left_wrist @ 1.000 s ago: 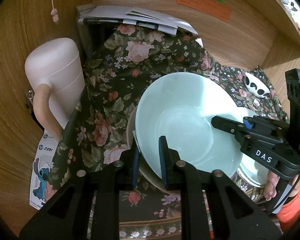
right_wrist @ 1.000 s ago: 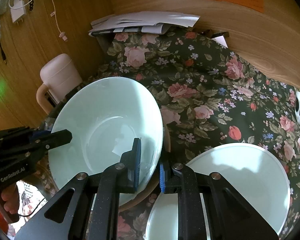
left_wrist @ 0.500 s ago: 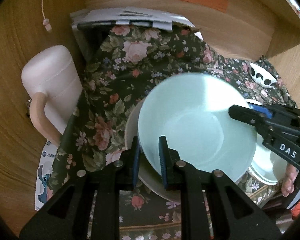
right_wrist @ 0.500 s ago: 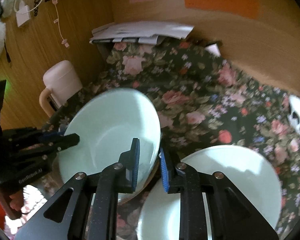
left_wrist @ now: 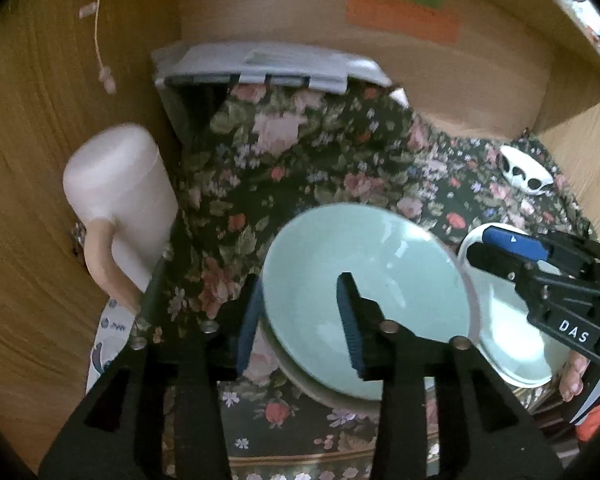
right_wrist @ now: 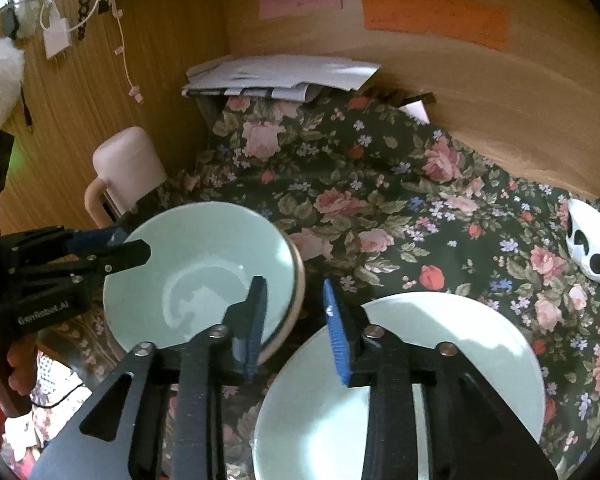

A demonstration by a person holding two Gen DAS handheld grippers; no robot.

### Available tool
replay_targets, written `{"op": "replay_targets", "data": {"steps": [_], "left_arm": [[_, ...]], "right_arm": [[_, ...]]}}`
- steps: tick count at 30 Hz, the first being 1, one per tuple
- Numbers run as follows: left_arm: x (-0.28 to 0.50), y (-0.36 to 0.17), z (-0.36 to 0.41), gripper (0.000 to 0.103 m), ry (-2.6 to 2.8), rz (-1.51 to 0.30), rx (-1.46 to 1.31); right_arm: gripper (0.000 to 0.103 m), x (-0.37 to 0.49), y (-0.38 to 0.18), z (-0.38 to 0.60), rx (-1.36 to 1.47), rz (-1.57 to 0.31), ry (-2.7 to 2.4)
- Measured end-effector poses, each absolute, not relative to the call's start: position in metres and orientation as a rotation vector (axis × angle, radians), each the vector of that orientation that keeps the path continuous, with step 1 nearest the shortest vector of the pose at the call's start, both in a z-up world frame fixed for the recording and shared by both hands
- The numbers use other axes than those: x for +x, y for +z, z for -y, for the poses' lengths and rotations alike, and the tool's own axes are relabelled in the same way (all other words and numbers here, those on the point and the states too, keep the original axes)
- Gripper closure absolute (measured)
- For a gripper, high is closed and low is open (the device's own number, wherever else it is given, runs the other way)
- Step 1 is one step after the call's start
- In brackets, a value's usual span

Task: Organize plates and bowls
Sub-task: 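Lower the mint green bowl into the pale pink bowl and open both grippers, then move both grippers to the white black-spotted bowl rim and close them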

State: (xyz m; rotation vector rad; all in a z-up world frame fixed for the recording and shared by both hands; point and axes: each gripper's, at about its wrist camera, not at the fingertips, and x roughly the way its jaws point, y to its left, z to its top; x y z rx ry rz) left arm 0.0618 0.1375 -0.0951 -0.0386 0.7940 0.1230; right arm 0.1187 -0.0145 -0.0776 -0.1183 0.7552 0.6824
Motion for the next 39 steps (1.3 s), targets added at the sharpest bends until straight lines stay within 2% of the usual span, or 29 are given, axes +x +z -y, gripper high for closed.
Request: {"op": "replay_targets", "data": {"steps": [5,10,15,17,22,30,39], "left_arm": [[0.057,-0.077,-0.123,0.045,0.116,-0.728,-0.017],[0.062,-0.063,-0.106,0.036,0.082,-0.688,-0.029],[0.072,-0.052,-0.084,0.024,0.049,-0.647,-0.031],[0.079,-0.048,-0.075,0.022,0.034,-0.637,-0.037],[0.102,-0.042,-0.052,0.017,-0.003,-0.633,-0.046],[0.150,-0.047,-0.009,0.012,-0.036,-0.677,-0.025],[0.210,-0.055,0.026,0.011,-0.079,-0.764,-0.053]], "right_arm": [[0.060,0.119,-0.069,0.030,-0.100,-0.721,0.670],[0.053,0.120,-0.057,0.054,-0.093,-0.679,0.627],[0.051,0.125,-0.043,0.084,-0.086,-0.636,0.569],[0.050,0.128,-0.040,0.095,-0.082,-0.626,0.551],[0.041,0.135,-0.030,0.129,-0.059,-0.587,0.483],[0.039,0.158,-0.033,0.184,-0.008,-0.581,0.375],[0.039,0.199,-0.042,0.235,0.011,-0.622,0.227]]}}
